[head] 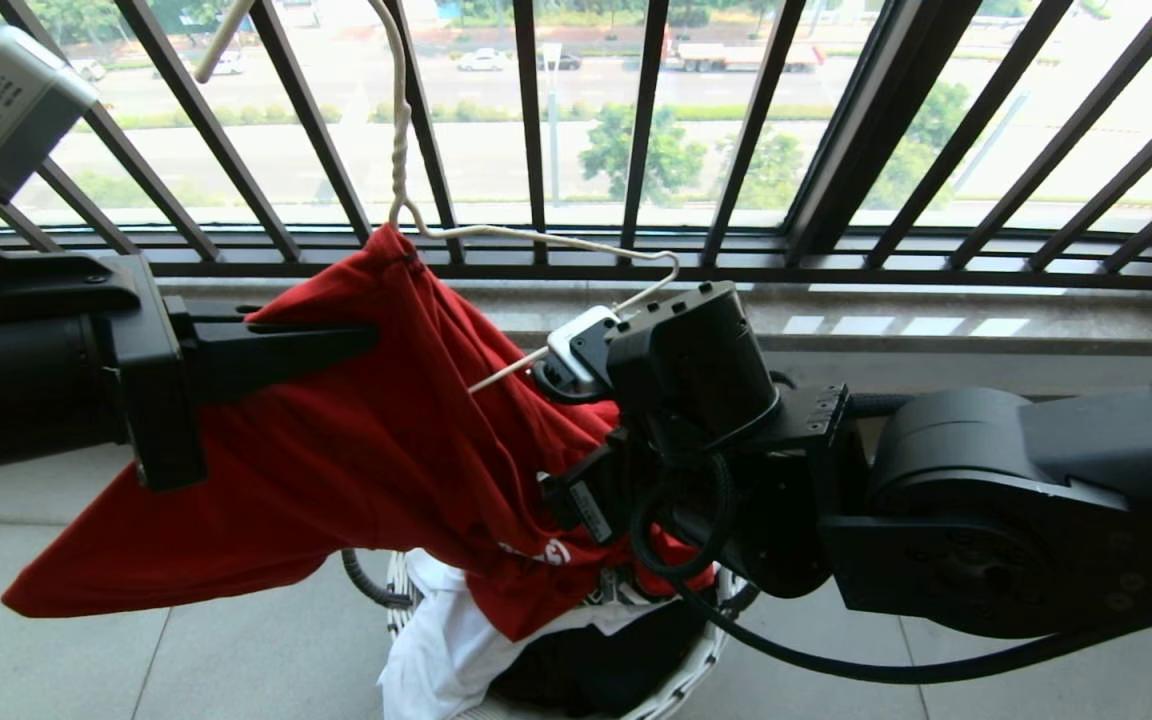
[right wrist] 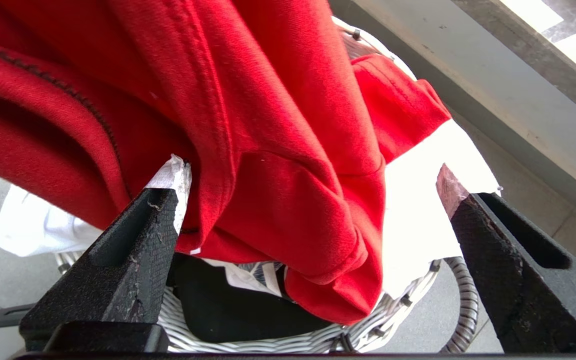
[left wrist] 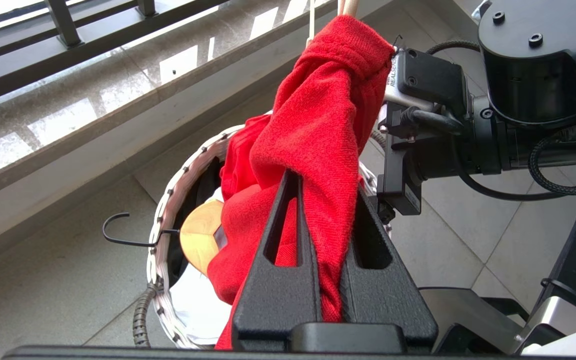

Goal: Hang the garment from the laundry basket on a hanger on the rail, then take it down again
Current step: Hang the clothes on the clothes rack

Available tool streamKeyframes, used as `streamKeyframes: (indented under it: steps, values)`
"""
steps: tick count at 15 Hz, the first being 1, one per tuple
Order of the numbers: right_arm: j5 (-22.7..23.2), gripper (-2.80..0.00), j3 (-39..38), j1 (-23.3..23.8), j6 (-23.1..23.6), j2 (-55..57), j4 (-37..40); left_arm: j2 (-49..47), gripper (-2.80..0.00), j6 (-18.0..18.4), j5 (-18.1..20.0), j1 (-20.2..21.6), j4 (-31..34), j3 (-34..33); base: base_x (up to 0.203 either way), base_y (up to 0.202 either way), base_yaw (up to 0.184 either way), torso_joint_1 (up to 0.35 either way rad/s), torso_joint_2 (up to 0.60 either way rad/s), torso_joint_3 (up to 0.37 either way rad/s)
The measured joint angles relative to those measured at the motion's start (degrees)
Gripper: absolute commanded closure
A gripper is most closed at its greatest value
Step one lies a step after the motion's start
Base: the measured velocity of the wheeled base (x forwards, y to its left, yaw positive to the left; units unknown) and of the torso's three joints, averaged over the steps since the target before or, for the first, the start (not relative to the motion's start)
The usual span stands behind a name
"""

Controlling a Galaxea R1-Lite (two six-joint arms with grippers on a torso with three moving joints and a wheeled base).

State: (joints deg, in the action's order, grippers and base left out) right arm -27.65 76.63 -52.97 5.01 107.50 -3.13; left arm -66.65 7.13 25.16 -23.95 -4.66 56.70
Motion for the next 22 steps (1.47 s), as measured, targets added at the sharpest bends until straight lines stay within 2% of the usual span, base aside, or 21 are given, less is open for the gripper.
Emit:
streamKeyframes:
  steps: [5,8,17,22]
  values:
    - [-0.80,-2.80,-0.94,-1.66,-0.05,0.02,-0.42,0.00,0.00,0.02,0.00,-0.02,0.04,0.00,0.000,0.000,0.000,0.000,0.00,0.000]
    - [-3.51,-2.80,-1.12,-2.26,0.06,0.90,-2.51,0.00,0.00,0.02,0.02,-0.05,0.02,0.00,0.000,0.000,0.000,0.000,0.00,0.000]
    - [-11.92,-2.80,-5.46,-3.75,8.33,3.15,-14.88,0.00,0.00,0.00,0.01,-0.05,-0.05,-0.02,0.000,0.000,0.000,0.000,0.00,0.000]
    - [-12.42,-2.80,-7.64,-3.69,10.42,0.47,-16.13,-0.05,0.00,0.04,0.01,-0.05,-0.05,-0.02,0.000,0.000,0.000,0.000,0.00,0.000]
